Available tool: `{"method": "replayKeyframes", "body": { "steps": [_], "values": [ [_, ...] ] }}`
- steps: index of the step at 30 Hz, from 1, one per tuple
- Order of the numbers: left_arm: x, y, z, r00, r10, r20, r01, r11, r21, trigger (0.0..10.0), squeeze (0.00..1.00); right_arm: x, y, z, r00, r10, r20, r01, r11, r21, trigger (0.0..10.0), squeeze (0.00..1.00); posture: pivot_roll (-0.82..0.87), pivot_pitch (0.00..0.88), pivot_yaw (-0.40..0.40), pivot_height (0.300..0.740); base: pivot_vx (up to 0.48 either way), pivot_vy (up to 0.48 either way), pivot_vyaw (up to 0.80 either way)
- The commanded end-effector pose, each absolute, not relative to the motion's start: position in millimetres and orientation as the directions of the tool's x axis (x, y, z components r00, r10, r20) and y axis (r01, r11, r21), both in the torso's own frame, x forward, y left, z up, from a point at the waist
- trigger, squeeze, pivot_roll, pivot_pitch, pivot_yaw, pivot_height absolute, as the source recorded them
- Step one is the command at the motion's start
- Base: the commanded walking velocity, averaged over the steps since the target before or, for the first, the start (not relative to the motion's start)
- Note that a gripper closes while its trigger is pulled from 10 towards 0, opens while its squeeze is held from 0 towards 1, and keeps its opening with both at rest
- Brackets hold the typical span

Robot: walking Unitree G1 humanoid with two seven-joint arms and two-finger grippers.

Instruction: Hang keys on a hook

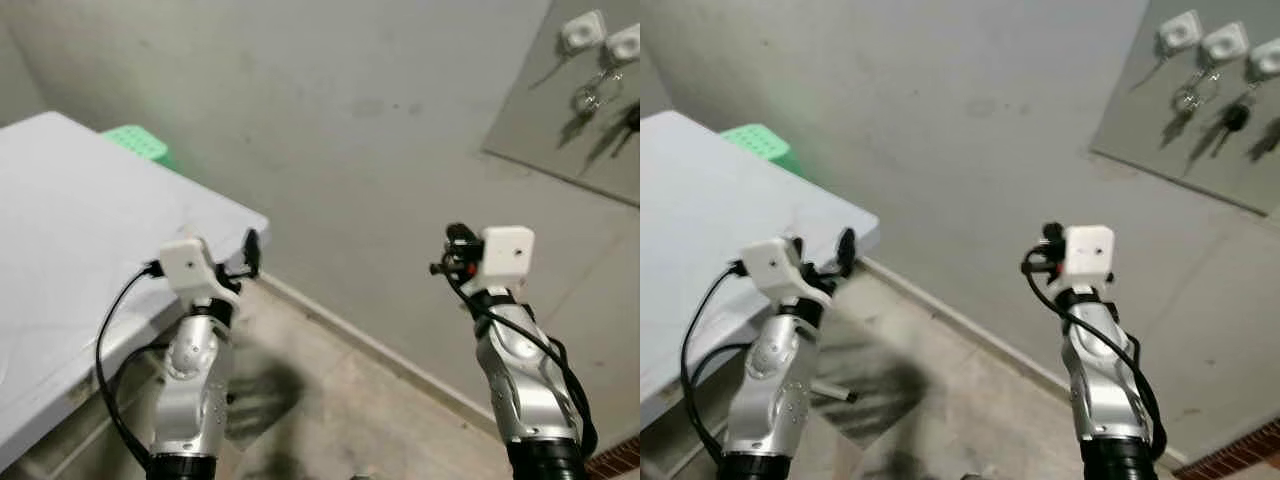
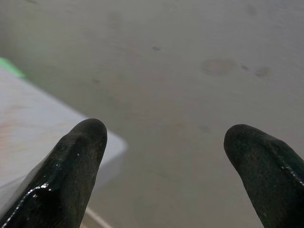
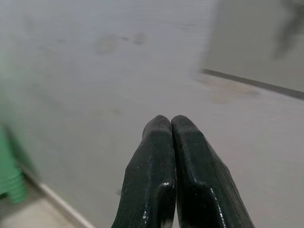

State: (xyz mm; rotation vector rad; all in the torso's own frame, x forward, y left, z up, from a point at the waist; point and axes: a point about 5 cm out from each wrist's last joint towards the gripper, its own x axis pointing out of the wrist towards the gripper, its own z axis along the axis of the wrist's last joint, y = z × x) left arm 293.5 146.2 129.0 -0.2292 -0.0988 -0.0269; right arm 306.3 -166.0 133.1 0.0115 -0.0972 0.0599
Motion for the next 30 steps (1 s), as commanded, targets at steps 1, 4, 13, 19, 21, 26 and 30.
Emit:
{"method": "replayKeyframes", "body": {
  "steps": [1,4,13,19,21,26,30],
  "values": [
    [295.0,147.0,133.5,0.994,-0.024,0.111,0.046,0.978,-0.206,10.0,0.0,307.8,-169.7,137.2,0.992,0.049,0.112,-0.05,0.999,0.004,10.0,0.0,0.02,0.039,-0.072,0.74,0.0,0.0,-0.78],
    [296.4,149.8,134.0,0.994,-0.023,0.109,0.045,0.979,-0.201,10.0,0.0,308.4,-169.6,137.3,0.993,0.044,0.114,-0.045,0.999,0.007,10.0,0.0,0.02,0.039,-0.061,0.74,0.0,0.0,-0.78],
    [304.8,151.4,139.5,0.992,-0.039,0.116,0.06,0.981,-0.186,10.0,0.0,311.8,-170.6,137.9,0.991,0.034,0.128,-0.035,0.999,0.007,10.0,0.0,0.02,0.027,-0.029,0.74,0.0,0.0,-0.78],
    [308.6,153.2,140.6,0.993,-0.039,0.109,0.057,0.984,-0.168,10.0,0.0,313.4,-167.8,141.3,0.985,0.055,0.163,-0.057,0.998,0.005,10.0,0.0,0.02,0.026,-0.013,0.74,0.0,0.0,-0.52],
    [309.4,153.7,140.7,0.994,-0.04,0.106,0.057,0.985,-0.16,10.0,0.0,314.1,-164.8,142.3,0.982,0.075,0.171,-0.074,0.997,-0.008,10.0,0.0,0.01,0.023,-0.001,0.74,0.0,0.0,0.0],
    [311.5,154.0,140.6,0.994,-0.045,0.1,0.06,0.987,-0.151,10.0,0.0,314.6,-161.4,141.9,0.981,0.086,0.173,-0.087,0.996,0.0,10.0,0.0,0.01,0.021,0.01,0.74,0.0,0.0,0.0],
    [313.6,147.0,139.4,0.992,-0.079,0.094,0.093,0.984,-0.154,10.0,0.0,312.9,-160.7,142.4,0.979,0.087,0.185,-0.089,0.996,0.004,10.0,0.0,0.0,0.028,0.013,0.74,0.0,0.0,0.0]
  ]
}}
